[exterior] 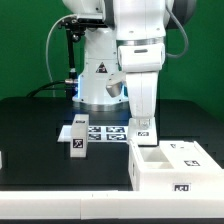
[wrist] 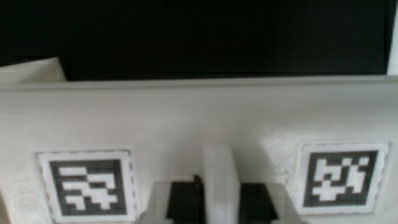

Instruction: Assemble cabinet

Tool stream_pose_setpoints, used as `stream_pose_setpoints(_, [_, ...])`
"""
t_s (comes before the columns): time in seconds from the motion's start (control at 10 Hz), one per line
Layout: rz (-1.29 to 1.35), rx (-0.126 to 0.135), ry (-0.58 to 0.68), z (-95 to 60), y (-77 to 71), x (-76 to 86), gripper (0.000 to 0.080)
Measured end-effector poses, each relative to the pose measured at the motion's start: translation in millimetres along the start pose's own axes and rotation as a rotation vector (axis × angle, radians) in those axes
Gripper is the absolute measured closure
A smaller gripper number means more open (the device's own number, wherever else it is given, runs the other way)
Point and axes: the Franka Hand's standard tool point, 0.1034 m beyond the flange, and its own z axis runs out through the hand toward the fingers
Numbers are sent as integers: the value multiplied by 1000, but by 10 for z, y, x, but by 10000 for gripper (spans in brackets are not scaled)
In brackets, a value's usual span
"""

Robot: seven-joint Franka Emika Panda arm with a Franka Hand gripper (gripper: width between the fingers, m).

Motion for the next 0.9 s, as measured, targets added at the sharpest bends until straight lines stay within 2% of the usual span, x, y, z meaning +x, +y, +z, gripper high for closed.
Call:
stream_pose_setpoints(0.2, [13, -1, -1, -11, 7, 77, 732])
stream_pose_setpoints(0.4, [-50, -16, -20, 34, -10, 87, 732])
stream_pose_setpoints(0.6, [-118, -3, -40, 89, -14, 97, 732])
stream_pose_setpoints(0.9, [-122, 15, -65, 76, -15, 61, 732])
